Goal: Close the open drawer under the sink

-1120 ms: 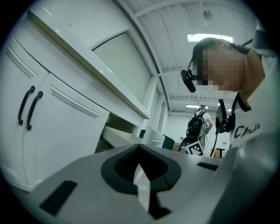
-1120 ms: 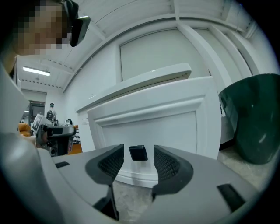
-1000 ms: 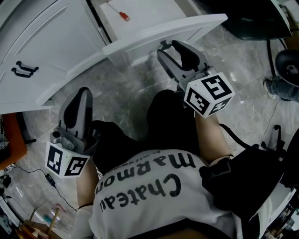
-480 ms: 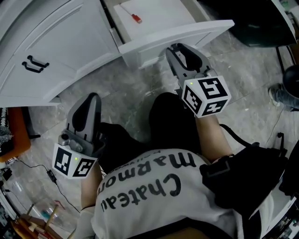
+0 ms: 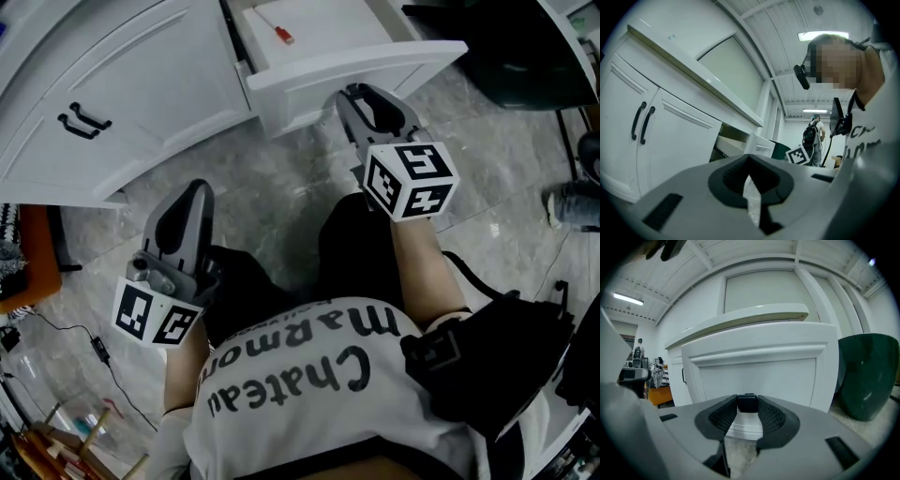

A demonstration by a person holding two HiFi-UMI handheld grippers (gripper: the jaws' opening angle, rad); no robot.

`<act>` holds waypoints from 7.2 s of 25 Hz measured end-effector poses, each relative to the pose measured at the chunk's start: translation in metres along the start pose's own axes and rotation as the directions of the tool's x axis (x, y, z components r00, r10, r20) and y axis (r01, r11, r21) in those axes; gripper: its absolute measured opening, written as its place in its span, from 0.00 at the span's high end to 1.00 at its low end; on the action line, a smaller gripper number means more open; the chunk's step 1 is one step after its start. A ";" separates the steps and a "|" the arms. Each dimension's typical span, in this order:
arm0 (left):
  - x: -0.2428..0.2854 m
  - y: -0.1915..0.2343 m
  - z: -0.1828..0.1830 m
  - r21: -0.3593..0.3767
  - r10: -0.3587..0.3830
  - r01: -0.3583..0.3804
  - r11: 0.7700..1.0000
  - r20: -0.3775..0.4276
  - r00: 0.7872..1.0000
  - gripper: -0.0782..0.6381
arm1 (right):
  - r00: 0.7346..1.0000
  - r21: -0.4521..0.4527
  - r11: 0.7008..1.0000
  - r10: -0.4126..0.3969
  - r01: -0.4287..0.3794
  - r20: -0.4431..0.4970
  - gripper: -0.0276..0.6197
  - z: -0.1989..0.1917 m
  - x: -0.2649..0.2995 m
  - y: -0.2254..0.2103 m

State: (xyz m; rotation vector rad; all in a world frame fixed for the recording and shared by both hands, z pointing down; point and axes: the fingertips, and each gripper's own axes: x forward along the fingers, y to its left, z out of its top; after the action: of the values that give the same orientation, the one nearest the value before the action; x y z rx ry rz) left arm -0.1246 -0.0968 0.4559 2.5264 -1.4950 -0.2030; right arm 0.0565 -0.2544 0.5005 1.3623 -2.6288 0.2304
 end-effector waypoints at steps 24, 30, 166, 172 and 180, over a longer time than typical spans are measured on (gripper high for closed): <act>-0.010 0.025 -0.003 -0.035 0.083 -0.083 0.996 0.017 0.996 0.88 | 1.000 -0.055 0.998 -0.013 0.013 -0.012 0.74 0.016 0.057 -0.009; -0.008 0.026 -0.007 -0.040 0.075 -0.074 0.996 0.013 0.997 0.88 | 1.000 -0.062 0.998 -0.015 0.014 -0.018 0.74 0.018 0.064 -0.009; -0.020 0.047 -0.008 -0.061 0.111 -0.113 0.992 -0.027 0.993 0.88 | 0.998 -0.088 0.994 -0.059 0.059 0.004 0.73 0.059 0.179 -0.031; -0.010 0.020 0.011 -0.078 0.038 -0.040 0.996 -0.028 0.999 0.88 | 0.997 -0.109 0.991 -0.080 0.081 0.008 0.73 0.063 0.179 -0.030; -0.029 -0.008 0.070 -0.045 0.013 -0.016 0.999 -0.076 0.997 0.88 | 0.989 -0.061 0.993 -0.105 0.099 -0.105 0.72 0.061 0.180 -0.032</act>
State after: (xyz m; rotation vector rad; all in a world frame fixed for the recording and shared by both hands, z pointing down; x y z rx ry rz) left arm -0.1471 -0.0746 0.3866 2.4580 -1.4624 -0.1359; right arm -0.0245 -0.4281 0.4824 1.4198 -2.4514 0.2094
